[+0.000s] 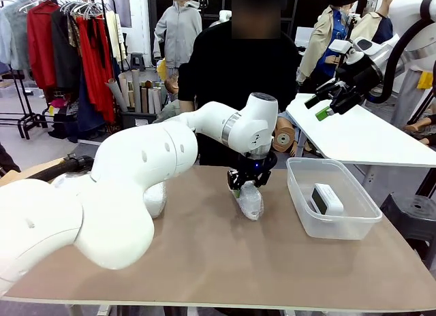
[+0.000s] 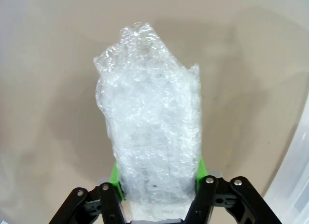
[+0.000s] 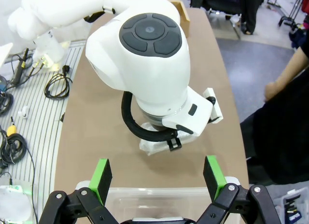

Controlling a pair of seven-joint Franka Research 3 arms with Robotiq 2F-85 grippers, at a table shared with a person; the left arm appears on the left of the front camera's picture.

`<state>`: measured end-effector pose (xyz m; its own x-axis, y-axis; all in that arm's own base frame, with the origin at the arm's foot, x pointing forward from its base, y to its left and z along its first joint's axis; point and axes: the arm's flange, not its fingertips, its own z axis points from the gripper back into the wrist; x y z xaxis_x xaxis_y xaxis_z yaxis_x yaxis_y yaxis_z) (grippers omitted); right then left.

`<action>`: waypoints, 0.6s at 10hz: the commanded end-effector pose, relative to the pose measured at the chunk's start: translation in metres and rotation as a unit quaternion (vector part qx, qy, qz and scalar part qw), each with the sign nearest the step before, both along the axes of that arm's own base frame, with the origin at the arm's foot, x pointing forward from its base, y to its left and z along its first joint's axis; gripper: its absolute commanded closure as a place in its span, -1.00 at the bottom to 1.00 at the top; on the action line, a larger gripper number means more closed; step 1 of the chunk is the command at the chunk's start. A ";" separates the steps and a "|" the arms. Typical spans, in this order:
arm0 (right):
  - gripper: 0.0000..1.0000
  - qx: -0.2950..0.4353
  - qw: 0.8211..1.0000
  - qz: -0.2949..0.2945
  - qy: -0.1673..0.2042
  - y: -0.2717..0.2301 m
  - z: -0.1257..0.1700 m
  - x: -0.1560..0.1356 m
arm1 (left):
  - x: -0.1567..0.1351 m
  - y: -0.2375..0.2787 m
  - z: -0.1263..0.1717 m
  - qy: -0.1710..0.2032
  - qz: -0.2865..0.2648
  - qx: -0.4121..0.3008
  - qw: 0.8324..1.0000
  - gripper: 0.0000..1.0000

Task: Separate and place wrapped and unwrapped clocks.
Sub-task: Pick up the Digital clock indicated by the person.

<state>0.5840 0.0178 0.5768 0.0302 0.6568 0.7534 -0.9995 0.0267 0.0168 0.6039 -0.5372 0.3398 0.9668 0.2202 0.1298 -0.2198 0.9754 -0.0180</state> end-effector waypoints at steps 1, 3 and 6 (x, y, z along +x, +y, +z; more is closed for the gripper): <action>-1.00 0.000 1.000 0.001 0.000 0.000 0.001 -0.001 | 0.000 0.003 0.003 0.010 0.002 0.003 1.000 0.97; -1.00 0.000 1.000 0.001 0.000 0.000 0.001 -0.001 | -0.002 0.005 0.004 0.015 -0.003 0.005 1.000 1.00; -1.00 0.000 1.000 0.001 0.000 0.000 0.001 -0.001 | -0.018 0.019 0.026 0.033 -0.015 0.007 0.999 1.00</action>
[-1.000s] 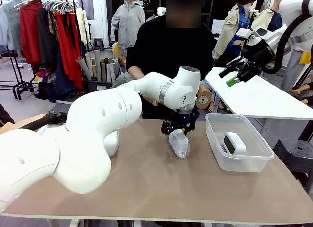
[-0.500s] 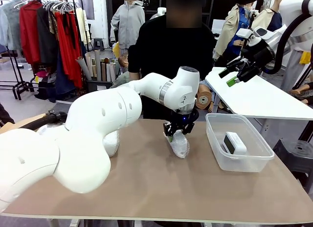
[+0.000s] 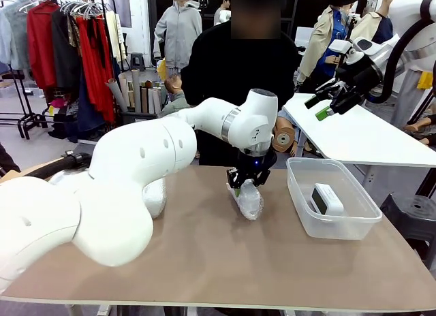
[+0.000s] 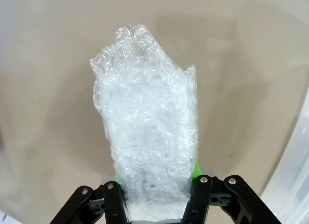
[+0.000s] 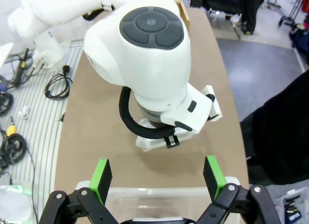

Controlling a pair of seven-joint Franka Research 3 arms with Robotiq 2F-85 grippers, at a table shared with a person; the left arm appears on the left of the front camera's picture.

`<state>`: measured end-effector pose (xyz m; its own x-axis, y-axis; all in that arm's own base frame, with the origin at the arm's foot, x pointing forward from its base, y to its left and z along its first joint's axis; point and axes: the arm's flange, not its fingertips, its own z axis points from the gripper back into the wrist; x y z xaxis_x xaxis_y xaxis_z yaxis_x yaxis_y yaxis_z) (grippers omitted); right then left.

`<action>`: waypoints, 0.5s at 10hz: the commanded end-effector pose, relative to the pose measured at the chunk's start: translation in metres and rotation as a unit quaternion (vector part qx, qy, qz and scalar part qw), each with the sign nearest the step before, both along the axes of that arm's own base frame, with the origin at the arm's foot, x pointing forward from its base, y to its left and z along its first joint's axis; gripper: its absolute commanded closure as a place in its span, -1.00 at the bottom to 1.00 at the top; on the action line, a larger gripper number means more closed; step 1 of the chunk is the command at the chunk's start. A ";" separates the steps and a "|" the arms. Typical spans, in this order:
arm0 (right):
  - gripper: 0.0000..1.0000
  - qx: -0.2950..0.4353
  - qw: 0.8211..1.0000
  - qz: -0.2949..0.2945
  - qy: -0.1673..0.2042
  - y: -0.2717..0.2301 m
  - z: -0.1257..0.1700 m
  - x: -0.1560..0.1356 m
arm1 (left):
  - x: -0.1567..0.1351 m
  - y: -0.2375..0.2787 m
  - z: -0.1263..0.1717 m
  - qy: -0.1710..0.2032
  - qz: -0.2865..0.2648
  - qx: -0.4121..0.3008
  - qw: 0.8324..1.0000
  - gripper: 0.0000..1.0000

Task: Separate and place wrapped and unwrapped clocks.
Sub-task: Pick up the Digital clock indicated by the person.

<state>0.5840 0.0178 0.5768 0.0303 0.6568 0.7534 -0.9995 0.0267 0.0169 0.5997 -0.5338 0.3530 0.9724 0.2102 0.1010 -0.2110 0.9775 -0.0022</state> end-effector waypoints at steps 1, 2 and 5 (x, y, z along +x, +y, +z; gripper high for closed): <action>-1.00 0.000 1.000 0.001 0.000 0.000 0.001 -0.001 | -0.021 0.026 0.026 0.016 -0.019 0.016 1.000 1.00; -1.00 0.000 1.000 0.001 0.000 0.000 0.001 -0.001 | -0.032 0.039 0.036 0.006 -0.035 0.025 0.999 1.00; -1.00 0.000 1.000 0.001 0.000 0.000 0.001 -0.001 | -0.069 0.072 0.070 -0.009 -0.102 0.006 0.995 1.00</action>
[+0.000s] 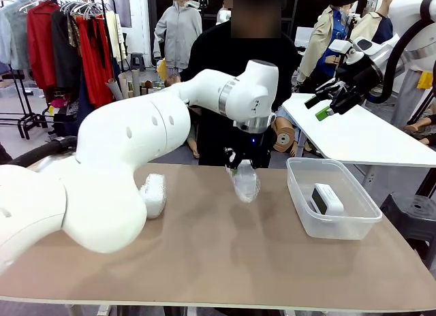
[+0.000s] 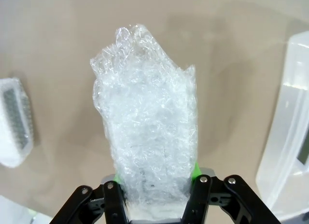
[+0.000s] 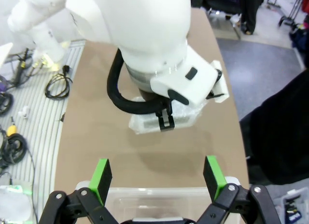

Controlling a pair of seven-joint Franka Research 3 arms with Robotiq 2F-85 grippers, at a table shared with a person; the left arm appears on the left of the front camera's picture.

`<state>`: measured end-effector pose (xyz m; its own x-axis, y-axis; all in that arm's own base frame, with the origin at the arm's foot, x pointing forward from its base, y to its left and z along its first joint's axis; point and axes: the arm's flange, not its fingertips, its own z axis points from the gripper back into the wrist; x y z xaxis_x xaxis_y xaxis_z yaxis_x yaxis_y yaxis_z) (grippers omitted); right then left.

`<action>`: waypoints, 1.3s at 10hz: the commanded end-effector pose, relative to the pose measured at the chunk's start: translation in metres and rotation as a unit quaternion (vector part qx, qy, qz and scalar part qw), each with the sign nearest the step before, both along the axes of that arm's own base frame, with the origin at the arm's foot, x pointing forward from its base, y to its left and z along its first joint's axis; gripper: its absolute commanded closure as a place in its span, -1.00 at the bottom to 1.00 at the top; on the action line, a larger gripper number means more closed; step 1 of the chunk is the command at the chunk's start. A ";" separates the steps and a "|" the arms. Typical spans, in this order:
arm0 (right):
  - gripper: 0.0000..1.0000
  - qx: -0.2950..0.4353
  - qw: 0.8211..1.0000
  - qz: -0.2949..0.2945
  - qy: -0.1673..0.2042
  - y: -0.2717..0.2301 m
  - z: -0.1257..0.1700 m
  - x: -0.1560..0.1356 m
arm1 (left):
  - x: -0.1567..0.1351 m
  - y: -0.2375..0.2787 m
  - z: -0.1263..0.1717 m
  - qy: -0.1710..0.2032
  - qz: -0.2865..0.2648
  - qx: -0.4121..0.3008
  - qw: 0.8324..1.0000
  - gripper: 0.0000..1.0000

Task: Separate and place wrapped and unwrapped clocks.
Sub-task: Pick up the Digital clock indicated by the person.

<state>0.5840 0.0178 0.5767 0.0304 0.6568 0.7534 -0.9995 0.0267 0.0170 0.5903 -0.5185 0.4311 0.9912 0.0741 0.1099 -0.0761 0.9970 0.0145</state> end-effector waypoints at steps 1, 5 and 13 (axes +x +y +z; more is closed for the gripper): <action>-1.00 0.000 1.000 0.001 0.000 0.000 0.001 -0.001 | -0.073 0.069 0.009 -0.025 -0.078 -0.012 0.997 1.00; -1.00 0.000 1.000 0.001 0.000 0.000 0.001 -0.001 | -0.102 0.115 0.059 -0.034 -0.113 -0.003 0.993 1.00; -1.00 0.000 1.000 0.001 0.000 0.000 0.001 -0.001 | -0.147 0.157 0.139 -0.057 -0.107 0.029 0.992 1.00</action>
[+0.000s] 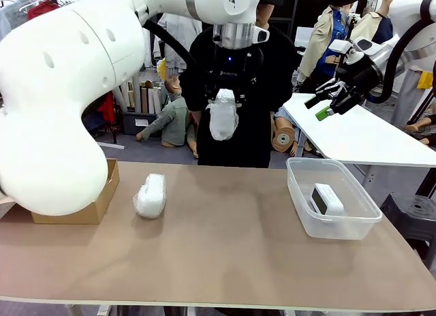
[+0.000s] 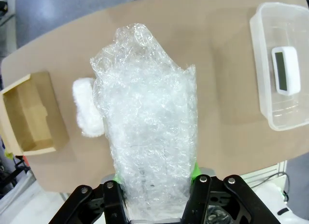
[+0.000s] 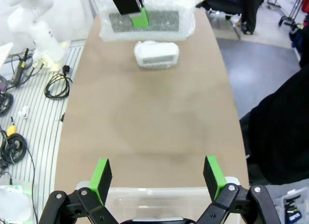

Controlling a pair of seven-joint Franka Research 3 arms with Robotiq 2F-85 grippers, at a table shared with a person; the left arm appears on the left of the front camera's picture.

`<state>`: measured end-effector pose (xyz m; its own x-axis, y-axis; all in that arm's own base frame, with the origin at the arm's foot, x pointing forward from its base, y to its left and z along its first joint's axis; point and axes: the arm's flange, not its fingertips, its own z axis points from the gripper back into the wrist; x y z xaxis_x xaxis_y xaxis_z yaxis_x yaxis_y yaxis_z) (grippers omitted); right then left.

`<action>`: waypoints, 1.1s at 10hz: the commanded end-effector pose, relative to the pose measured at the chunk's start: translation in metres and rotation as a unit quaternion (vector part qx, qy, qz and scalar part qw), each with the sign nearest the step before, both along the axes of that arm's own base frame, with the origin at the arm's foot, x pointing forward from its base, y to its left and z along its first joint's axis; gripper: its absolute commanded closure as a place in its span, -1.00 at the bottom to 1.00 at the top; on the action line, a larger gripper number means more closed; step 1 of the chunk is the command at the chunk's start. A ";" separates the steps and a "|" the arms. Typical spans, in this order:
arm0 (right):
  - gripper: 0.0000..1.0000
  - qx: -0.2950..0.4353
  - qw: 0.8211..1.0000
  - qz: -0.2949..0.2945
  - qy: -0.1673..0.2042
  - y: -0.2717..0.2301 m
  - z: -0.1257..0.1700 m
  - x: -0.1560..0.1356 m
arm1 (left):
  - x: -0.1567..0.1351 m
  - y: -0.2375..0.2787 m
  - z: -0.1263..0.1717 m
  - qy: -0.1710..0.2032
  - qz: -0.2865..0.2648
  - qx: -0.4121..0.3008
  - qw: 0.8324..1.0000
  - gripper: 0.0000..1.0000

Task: Separate and place wrapped and unwrapped clocks.
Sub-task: Pick up the Digital clock indicated by the person.

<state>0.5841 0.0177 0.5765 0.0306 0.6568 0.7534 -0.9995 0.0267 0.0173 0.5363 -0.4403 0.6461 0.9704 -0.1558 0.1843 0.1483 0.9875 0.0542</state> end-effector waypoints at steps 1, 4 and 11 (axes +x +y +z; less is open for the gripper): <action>-1.00 0.000 1.000 0.001 0.000 0.000 0.001 -0.001 | -0.095 0.077 -0.076 -0.022 0.015 0.013 1.000 1.00; -1.00 0.000 1.000 0.001 0.000 0.000 0.001 -0.001 | -0.004 0.000 0.006 -0.007 0.002 0.006 1.000 1.00; -1.00 0.000 1.000 0.001 0.000 0.000 0.001 -0.001 | -0.004 0.000 0.006 -0.007 0.002 0.006 1.000 1.00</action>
<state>0.5841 0.0177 0.5766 0.0306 0.6568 0.7534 -0.9995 0.0267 0.0173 0.5309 -0.4425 0.6484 0.9705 -0.1443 0.1931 0.1312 0.9882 0.0791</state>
